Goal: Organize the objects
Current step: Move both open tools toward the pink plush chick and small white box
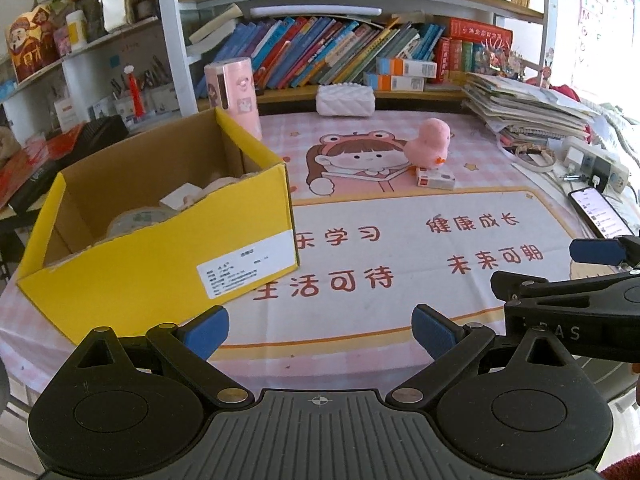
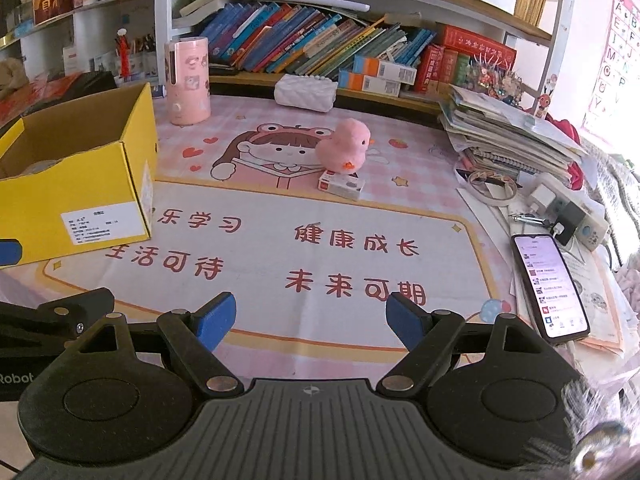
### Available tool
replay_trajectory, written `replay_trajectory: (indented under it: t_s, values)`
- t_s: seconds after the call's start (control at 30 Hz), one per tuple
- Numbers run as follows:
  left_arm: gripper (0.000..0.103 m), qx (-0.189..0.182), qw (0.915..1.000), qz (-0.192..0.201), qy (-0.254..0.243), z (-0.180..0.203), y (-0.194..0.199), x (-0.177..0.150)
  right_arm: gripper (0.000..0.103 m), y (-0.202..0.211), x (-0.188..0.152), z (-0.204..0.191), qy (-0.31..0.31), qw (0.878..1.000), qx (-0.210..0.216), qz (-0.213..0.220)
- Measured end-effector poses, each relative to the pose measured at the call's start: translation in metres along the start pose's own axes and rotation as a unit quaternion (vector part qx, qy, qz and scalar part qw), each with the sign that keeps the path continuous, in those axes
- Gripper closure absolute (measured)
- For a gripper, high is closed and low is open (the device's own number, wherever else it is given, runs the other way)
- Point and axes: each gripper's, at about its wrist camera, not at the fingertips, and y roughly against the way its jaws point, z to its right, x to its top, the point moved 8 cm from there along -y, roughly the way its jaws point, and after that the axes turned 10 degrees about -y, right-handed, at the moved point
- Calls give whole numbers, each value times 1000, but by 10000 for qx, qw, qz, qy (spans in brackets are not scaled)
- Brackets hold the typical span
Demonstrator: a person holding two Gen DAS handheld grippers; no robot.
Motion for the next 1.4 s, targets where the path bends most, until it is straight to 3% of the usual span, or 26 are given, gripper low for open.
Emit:
replay_trajectory:
  t_s: [0.7, 1.4]
  values:
    - [4, -54, 9999, 98, 86, 28, -54, 61, 22, -57, 50, 40, 54, 9999, 44, -118]
    - [4, 420, 9985, 62, 332, 35, -99, 102, 22, -127, 98, 56, 256, 9976, 569, -313]
